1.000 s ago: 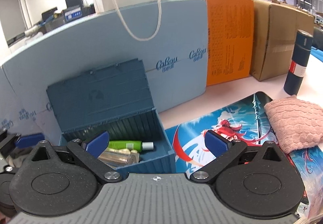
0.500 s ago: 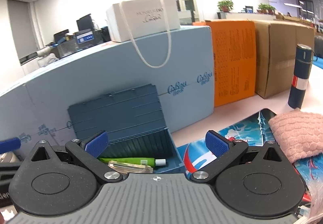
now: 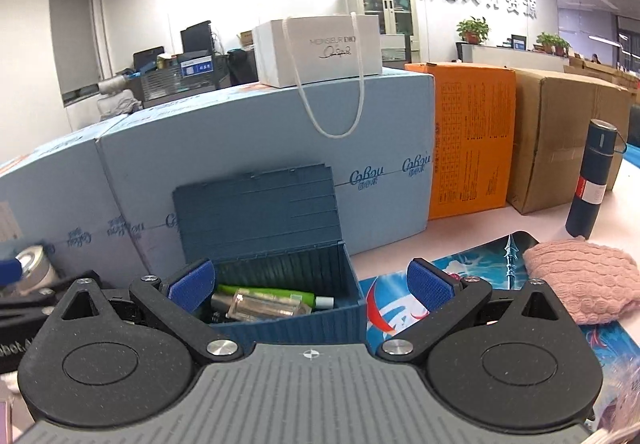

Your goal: Organize rigid objects

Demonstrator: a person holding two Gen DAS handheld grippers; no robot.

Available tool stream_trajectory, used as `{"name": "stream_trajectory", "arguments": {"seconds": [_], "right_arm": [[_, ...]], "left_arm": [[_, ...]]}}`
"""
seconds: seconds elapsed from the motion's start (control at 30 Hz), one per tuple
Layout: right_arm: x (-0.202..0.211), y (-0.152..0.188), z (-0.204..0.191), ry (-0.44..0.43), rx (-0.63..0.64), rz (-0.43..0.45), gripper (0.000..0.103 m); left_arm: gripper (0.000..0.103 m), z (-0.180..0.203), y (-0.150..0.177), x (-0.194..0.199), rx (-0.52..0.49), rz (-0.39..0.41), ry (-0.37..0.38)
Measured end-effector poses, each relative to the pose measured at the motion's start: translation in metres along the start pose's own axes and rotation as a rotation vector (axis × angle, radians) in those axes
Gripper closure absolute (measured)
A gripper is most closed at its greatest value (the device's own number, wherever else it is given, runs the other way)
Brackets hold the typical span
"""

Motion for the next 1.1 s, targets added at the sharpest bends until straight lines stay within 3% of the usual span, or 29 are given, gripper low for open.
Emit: {"name": "stream_trajectory", "arguments": {"seconds": [0.23, 0.53, 0.73, 1.1], "right_arm": [[0.018, 0.016, -0.014, -0.023, 0.053, -0.034, 0.0], [0.025, 0.023, -0.034, -0.027, 0.101, -0.061, 0.0], [0.01, 0.021, -0.035, 0.001, 0.074, -0.086, 0.0], [-0.015, 0.017, -0.042, -0.013, 0.078, -0.086, 0.0]], "left_arm": [[0.0, -0.014, 0.014, 0.016, -0.016, 0.003, -0.034], [0.0, -0.033, 0.028, 0.013, -0.004, -0.073, -0.041], [0.0, -0.047, 0.032, 0.002, 0.029, -0.112, -0.05], [0.0, -0.056, 0.03, -0.014, 0.052, -0.11, -0.091]]}}
Point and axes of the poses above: each gripper's, at about its wrist camera, not at the fingertips, and x roughly against the way its jaws point, z to its right, y to its underside, the point moved 5 cm from there along -x, roughly the way its jaws point, and after that the axes turned 2 degrees about z, right-handed, at the moved point
